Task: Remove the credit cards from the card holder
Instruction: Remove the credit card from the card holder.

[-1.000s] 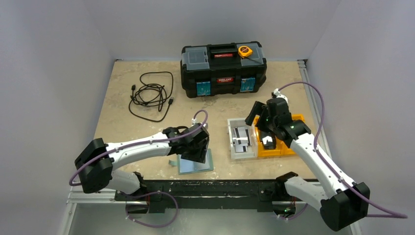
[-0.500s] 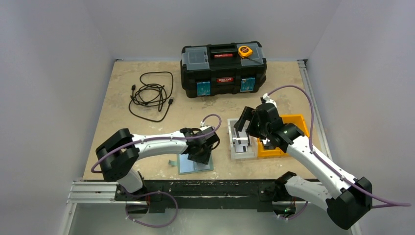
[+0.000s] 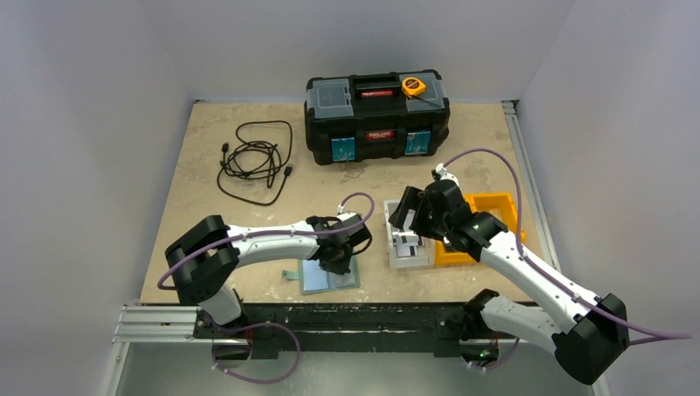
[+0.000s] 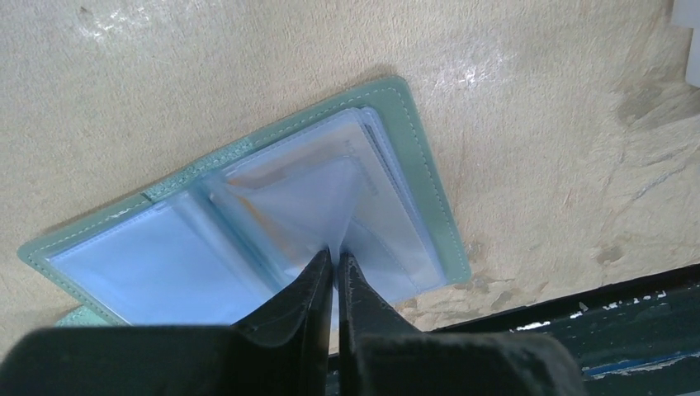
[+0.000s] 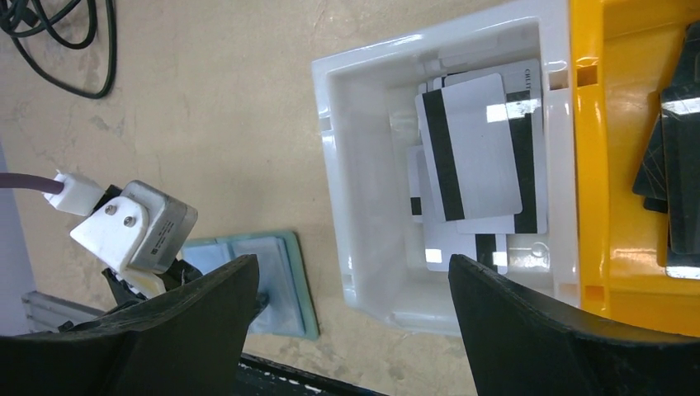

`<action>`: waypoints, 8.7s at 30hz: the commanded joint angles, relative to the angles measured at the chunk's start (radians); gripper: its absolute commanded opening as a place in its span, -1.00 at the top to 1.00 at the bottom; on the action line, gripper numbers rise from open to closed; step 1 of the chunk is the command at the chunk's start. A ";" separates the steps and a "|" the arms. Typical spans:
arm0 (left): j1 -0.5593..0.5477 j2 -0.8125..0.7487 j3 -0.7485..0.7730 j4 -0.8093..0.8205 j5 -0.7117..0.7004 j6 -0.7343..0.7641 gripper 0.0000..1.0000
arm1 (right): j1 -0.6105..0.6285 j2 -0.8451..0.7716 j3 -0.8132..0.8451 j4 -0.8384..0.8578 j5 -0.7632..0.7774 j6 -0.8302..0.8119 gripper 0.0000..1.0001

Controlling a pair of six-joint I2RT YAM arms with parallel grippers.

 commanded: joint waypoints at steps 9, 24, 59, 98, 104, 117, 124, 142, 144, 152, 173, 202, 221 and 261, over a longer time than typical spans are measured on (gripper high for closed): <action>0.047 -0.212 -0.155 0.171 0.048 -0.052 1.00 | 0.157 0.033 -0.044 0.148 -0.056 0.091 -0.30; 0.132 -0.442 -0.424 0.424 0.168 -0.090 1.00 | 0.407 0.388 0.029 0.355 -0.060 0.169 0.52; 0.149 -0.800 -0.364 -0.140 -0.156 -0.184 0.34 | 0.517 0.658 0.192 0.434 -0.149 0.135 0.67; 0.049 -0.412 -0.146 0.019 -0.033 -0.013 0.14 | 0.390 0.243 0.010 0.145 0.159 0.176 -0.03; -0.017 -0.228 -0.036 0.005 -0.081 0.010 0.11 | 0.340 0.071 -0.041 0.090 0.218 0.188 -0.11; -0.064 -0.032 -0.030 0.095 -0.081 0.003 0.10 | 0.339 0.026 -0.061 0.061 0.219 0.192 -0.13; -0.071 0.030 -0.053 0.080 -0.123 -0.033 0.26 | 0.338 0.053 -0.055 0.073 0.203 0.181 -0.13; -0.031 -0.213 -0.171 0.173 -0.076 -0.075 1.00 | 0.397 0.230 -0.043 0.243 0.052 0.142 0.16; -0.019 -0.259 -0.195 0.193 -0.062 -0.073 1.00 | 0.413 0.252 -0.031 0.243 0.055 0.148 0.21; 0.021 -0.366 -0.263 0.261 -0.001 -0.090 1.00 | 0.433 0.262 -0.003 0.241 0.065 0.148 0.25; 0.067 -0.513 -0.405 0.352 0.022 -0.170 0.85 | 0.481 0.560 0.105 0.389 -0.002 0.129 0.50; 0.113 -0.809 -0.289 -0.165 -0.177 -0.216 0.40 | 0.585 0.787 0.281 0.388 -0.070 0.102 0.49; 0.139 -0.416 -0.218 0.160 0.137 -0.089 0.51 | 0.518 0.424 0.019 0.255 0.104 0.187 0.25; 0.280 -0.327 -0.418 0.411 0.301 -0.128 0.62 | 0.419 0.537 0.092 0.244 0.103 0.057 0.57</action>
